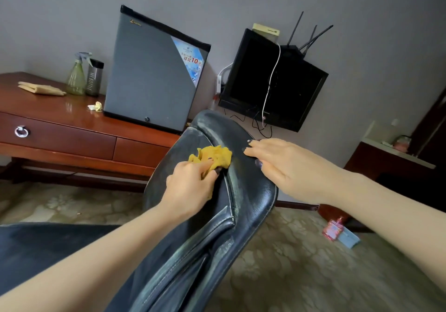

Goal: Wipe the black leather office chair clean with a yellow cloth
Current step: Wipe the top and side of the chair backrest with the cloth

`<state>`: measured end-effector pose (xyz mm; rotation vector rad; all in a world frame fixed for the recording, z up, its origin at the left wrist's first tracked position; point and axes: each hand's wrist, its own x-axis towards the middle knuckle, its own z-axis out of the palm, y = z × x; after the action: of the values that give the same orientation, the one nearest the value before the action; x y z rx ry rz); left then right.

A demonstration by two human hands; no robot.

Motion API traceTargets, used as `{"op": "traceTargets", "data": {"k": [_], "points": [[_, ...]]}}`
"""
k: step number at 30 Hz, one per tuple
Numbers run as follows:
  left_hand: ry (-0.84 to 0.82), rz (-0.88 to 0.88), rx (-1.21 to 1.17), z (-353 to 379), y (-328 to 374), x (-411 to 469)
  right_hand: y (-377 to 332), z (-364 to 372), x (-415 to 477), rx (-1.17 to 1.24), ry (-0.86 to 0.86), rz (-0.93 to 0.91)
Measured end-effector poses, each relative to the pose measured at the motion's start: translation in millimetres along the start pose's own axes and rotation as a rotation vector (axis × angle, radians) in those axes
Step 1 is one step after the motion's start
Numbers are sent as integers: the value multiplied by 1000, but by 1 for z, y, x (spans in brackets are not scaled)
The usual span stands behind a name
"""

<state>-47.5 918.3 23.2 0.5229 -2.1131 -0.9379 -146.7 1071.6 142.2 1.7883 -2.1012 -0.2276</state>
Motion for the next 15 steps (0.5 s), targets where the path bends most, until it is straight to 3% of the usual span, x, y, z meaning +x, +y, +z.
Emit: {"op": "traceTargets", "data": {"k": [7, 15], "points": [[-98, 218, 169, -7, -5, -13, 10, 17, 2, 235, -1, 21], [-203, 471, 353, -27, -2, -25, 6, 12, 14, 246, 8, 55]]}}
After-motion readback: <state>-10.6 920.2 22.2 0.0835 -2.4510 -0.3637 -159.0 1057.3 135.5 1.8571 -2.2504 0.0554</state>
